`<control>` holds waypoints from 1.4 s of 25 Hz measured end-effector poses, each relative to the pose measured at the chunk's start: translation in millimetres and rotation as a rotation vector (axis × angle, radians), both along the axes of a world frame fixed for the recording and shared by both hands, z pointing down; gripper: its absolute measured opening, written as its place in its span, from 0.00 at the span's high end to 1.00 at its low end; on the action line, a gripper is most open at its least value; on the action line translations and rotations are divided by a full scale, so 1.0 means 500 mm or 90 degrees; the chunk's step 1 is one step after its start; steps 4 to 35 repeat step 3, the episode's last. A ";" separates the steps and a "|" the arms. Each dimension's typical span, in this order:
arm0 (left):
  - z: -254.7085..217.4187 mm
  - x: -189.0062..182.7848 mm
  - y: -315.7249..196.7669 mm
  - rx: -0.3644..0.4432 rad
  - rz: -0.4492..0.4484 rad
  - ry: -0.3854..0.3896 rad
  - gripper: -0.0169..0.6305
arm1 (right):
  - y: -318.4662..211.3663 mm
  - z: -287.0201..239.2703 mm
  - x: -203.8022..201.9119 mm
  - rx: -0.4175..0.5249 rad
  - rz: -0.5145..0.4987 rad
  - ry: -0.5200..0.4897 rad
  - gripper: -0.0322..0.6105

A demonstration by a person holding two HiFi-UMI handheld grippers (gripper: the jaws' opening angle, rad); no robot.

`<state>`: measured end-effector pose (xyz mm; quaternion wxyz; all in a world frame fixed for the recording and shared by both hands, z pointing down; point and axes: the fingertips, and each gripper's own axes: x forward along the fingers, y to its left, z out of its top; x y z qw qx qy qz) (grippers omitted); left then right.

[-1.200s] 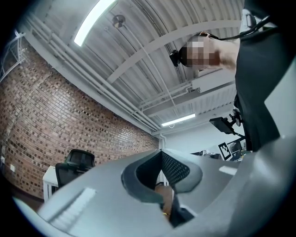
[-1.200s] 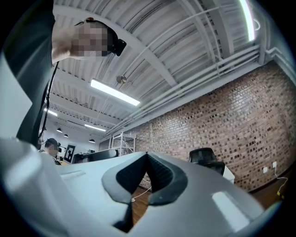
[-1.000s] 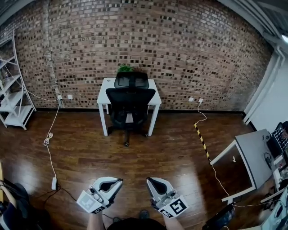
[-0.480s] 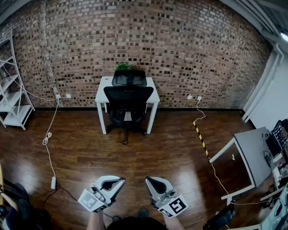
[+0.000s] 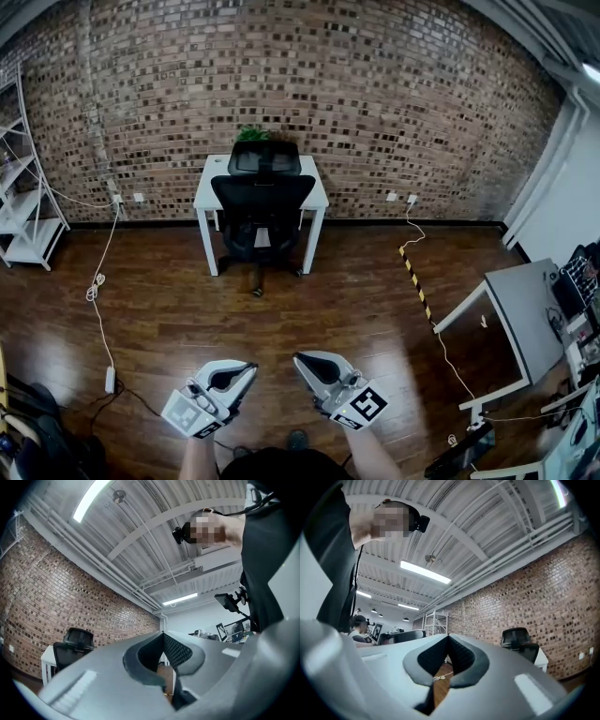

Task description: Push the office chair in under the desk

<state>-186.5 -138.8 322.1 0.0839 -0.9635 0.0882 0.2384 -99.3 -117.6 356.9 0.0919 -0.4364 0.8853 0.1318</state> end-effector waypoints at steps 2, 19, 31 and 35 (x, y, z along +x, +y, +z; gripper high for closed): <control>-0.012 0.010 -0.017 -0.006 0.010 0.004 0.74 | -0.055 0.014 0.012 -0.034 -0.014 0.033 0.95; -0.019 0.016 -0.025 -0.009 0.016 0.006 0.74 | -0.083 0.020 0.019 -0.049 -0.020 0.050 0.95; -0.019 0.016 -0.025 -0.009 0.016 0.006 0.74 | -0.083 0.020 0.019 -0.049 -0.020 0.050 0.95; -0.019 0.016 -0.025 -0.009 0.016 0.006 0.74 | -0.083 0.020 0.019 -0.049 -0.020 0.050 0.95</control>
